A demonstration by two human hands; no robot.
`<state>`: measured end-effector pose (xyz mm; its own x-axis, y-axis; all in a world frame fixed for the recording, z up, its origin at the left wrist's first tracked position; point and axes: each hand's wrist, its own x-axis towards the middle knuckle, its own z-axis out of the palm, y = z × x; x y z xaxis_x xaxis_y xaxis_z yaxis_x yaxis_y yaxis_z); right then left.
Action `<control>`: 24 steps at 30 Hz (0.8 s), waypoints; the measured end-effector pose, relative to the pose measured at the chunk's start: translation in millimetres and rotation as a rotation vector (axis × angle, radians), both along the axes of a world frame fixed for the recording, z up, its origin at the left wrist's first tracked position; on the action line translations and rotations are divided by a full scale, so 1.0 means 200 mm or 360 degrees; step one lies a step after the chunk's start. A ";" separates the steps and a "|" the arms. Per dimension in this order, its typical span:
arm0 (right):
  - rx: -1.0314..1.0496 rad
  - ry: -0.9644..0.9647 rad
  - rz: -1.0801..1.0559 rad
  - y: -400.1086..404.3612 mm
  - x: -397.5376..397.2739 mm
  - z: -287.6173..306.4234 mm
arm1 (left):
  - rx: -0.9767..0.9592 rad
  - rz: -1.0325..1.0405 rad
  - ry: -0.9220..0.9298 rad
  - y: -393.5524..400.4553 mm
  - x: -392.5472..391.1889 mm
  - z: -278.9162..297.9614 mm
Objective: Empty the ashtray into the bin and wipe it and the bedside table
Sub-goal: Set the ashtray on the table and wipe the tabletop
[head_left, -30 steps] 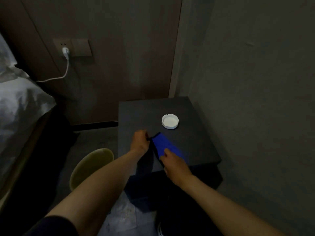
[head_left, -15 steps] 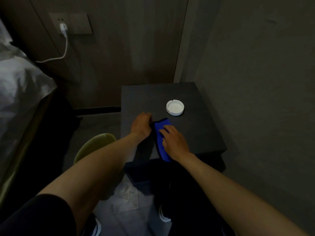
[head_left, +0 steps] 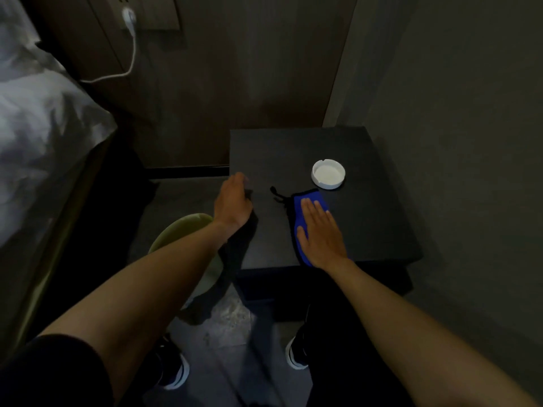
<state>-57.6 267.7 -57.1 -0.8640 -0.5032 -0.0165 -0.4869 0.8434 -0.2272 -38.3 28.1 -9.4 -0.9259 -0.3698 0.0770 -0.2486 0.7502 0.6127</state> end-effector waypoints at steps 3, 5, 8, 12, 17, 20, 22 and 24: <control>-0.0007 -0.0003 -0.0103 -0.01 -0.01 -0.01 | 0.0047 0.0204 -0.0015 -0.12 0.05 -0.01; 0.0069 0.0023 -0.0120 -0.02 -0.01 -0.02 | 0.0064 0.0316 -0.0027 -0.19 0.08 -0.03; 0.0146 0.0067 -0.0151 -0.07 0.03 -0.01 | 0.0039 0.0377 -0.0075 -0.31 0.15 -0.07; 0.0130 0.0047 -0.0256 -0.20 0.14 0.00 | -0.0004 0.0393 -0.0114 -0.44 0.24 -0.12; 0.0136 0.0029 -0.0204 -0.42 0.22 0.00 | -0.0024 0.0408 -0.0083 -0.54 0.33 -0.13; 0.0131 -0.0012 -0.0183 -0.54 0.26 0.00 | -0.0048 0.0407 -0.0110 -0.58 0.37 -0.13; 0.0112 -0.0009 -0.0170 -0.61 0.28 0.00 | -0.0056 0.0388 -0.0098 -0.61 0.40 -0.13; 0.0083 -0.0009 -0.0126 -0.67 0.30 0.01 | -0.0062 0.0393 -0.0100 -0.63 0.42 -0.13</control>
